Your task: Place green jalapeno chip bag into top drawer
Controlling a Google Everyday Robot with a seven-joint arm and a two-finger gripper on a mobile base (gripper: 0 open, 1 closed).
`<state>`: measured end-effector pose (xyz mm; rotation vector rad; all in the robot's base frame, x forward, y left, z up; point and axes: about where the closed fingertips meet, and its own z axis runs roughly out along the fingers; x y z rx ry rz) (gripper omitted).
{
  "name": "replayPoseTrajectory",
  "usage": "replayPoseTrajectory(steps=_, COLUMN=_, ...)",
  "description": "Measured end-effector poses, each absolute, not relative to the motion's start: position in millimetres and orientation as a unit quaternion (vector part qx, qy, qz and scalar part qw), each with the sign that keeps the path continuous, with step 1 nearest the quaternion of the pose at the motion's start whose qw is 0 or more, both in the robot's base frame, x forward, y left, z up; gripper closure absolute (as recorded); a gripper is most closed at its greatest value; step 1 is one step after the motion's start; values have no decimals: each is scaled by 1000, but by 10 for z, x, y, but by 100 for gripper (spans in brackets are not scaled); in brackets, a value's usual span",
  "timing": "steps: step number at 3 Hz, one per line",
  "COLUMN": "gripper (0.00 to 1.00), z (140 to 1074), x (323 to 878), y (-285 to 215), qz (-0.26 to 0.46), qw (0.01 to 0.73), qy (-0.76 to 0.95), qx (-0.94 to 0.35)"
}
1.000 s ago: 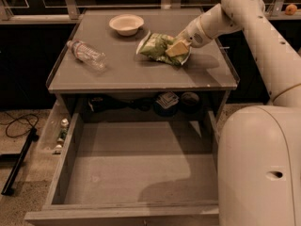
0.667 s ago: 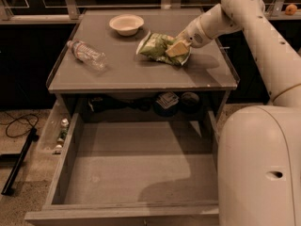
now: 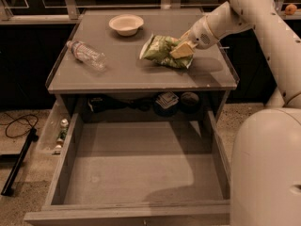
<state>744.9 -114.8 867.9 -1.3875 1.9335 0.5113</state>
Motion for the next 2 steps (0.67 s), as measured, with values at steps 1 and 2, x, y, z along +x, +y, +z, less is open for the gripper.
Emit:
replayPoseTrajectory(steps=1, gripper=100, z=8883, x=7137, y=-1284, qz=201, qw=356, qy=733, qx=-543)
replayPoseTrajectory(steps=2, gripper=100, z=9062, x=6726, y=-1456, qz=187, qw=364, qy=727, qx=-551)
